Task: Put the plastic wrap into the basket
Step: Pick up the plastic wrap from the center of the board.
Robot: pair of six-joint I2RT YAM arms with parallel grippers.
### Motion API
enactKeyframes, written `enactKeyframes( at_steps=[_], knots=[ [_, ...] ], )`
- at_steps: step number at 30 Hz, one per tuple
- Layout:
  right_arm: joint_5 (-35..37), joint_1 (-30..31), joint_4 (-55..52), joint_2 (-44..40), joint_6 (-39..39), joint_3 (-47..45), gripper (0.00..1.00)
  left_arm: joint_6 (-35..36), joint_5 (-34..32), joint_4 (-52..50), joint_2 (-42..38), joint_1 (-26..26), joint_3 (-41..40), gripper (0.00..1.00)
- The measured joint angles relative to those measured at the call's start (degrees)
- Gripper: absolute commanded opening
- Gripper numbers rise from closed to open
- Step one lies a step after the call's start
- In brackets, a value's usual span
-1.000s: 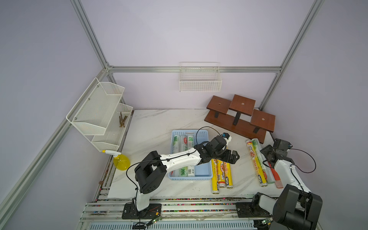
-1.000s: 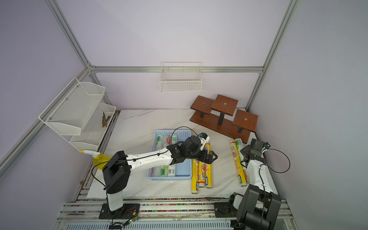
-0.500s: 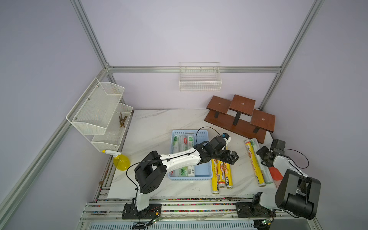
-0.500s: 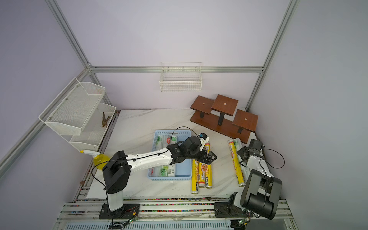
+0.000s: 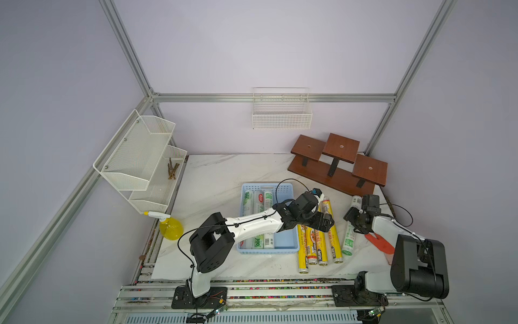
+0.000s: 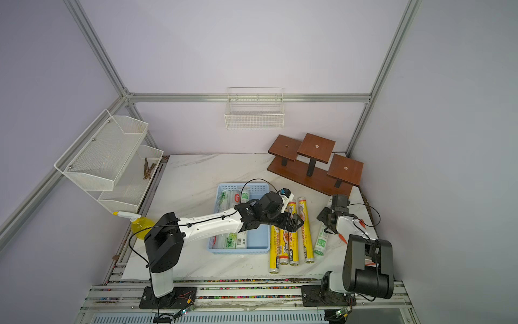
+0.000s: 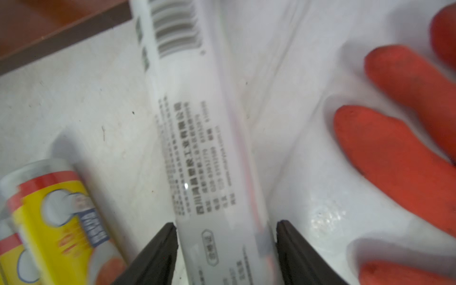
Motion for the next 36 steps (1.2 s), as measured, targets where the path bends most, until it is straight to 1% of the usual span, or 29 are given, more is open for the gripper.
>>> enactKeyframes(
  at_steps=[2, 8, 10, 16, 18, 20, 21, 23, 28, 30, 32, 36],
  knots=[
    [0.8, 1.8, -1.5, 1.2, -0.8, 1.0, 0.68, 0.2, -0.3, -0.2, 0.0, 0.2, 0.0, 1.00],
    [1.0, 6.8, -5.0, 2.3, -2.1, 2.9, 0.75, 0.3, -1.5, -0.1, -0.2, 0.8, -0.9, 1.00],
    [1.0, 8.7, -6.0, 2.8, -2.2, 3.3, 0.75, 0.3, -1.6, -0.2, -0.2, 1.1, -1.3, 1.00],
    [3.8, 11.1, -8.0, 5.2, -2.2, 5.2, 0.72, 0.2, -1.6, 0.0, -0.4, 1.1, -2.0, 1.00],
    [4.6, 11.4, -8.5, 5.5, -2.2, 5.6, 0.68, 0.2, -1.5, 0.4, -0.4, 1.1, -2.0, 1.00],
    [5.6, 11.5, -9.1, 5.9, -2.1, 6.1, 0.67, 0.1, -1.4, 0.8, -0.4, 1.1, -2.0, 1.00],
    [5.9, 11.5, -9.4, 6.1, -2.1, 6.3, 0.63, 0.1, -1.4, 0.9, -0.4, 1.1, -2.0, 1.00],
    [6.5, 11.5, -10.2, 6.8, -2.1, 6.9, 0.61, -0.1, -1.2, 1.1, -0.4, 1.1, -2.0, 1.00],
    [7.8, 11.5, -10.6, 8.6, -3.0, 8.6, 0.52, -0.3, -1.2, 1.1, -0.5, 1.1, -2.0, 1.00],
    [8.3, 11.5, -10.6, 8.5, -3.1, 8.6, 0.44, -0.3, -1.1, 1.3, -0.4, 1.1, -2.0, 1.00],
    [8.5, 11.5, -10.6, 8.1, -3.0, 8.4, 0.41, -0.4, -0.8, 1.6, -0.4, 1.1, -2.0, 1.00],
    [8.7, 11.5, -12.2, 4.4, -2.8, 6.9, 0.38, -0.9, 0.0, 2.1, -0.4, 1.1, -2.0, 1.00]
  ],
)
